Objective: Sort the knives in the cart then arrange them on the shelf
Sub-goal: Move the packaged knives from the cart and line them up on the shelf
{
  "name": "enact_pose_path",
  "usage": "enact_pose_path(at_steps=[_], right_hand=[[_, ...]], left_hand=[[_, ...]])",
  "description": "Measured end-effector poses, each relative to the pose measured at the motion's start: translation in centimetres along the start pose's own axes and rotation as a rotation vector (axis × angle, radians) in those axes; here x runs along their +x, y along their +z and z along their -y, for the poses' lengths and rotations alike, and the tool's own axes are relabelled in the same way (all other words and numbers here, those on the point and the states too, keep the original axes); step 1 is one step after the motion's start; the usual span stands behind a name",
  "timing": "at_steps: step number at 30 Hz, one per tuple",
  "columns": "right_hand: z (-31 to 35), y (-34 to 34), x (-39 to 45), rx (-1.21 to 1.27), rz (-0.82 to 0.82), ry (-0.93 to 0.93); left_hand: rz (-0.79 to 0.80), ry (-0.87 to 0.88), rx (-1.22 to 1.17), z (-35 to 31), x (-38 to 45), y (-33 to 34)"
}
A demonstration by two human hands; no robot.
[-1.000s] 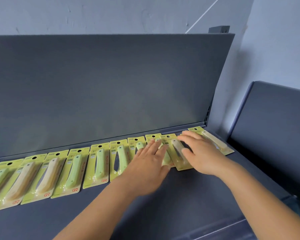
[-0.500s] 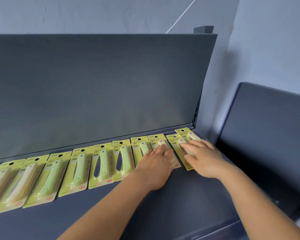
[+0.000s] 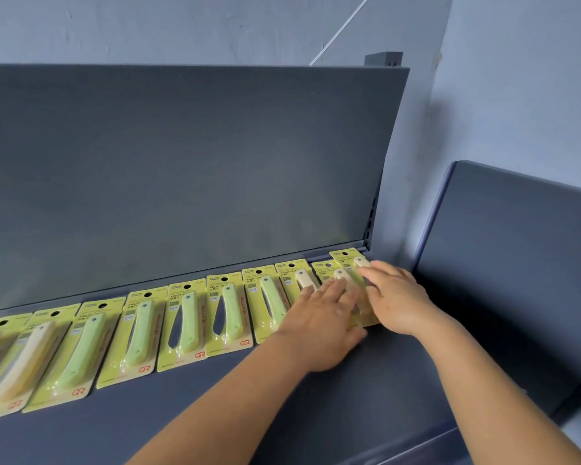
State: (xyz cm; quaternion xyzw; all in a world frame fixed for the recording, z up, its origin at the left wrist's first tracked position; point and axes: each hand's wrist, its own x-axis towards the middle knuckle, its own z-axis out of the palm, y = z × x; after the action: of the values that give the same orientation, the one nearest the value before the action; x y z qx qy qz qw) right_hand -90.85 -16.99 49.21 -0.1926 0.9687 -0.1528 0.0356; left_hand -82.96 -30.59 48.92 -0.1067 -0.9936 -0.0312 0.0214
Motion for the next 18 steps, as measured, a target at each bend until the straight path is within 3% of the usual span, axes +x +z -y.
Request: enact_pose_path(at_steps=[9, 18], right_hand=[[-0.9, 0.2, 0.4, 0.015, 0.024, 0.032], [-1.5, 0.8, 1.3, 0.052, -0.023, 0.001]], left_hand=[[-0.006, -0.090, 0.078, -0.7, 2.8, 1.0], [-0.002, -0.099, 0.013, -0.4, 3.4, 1.1]])
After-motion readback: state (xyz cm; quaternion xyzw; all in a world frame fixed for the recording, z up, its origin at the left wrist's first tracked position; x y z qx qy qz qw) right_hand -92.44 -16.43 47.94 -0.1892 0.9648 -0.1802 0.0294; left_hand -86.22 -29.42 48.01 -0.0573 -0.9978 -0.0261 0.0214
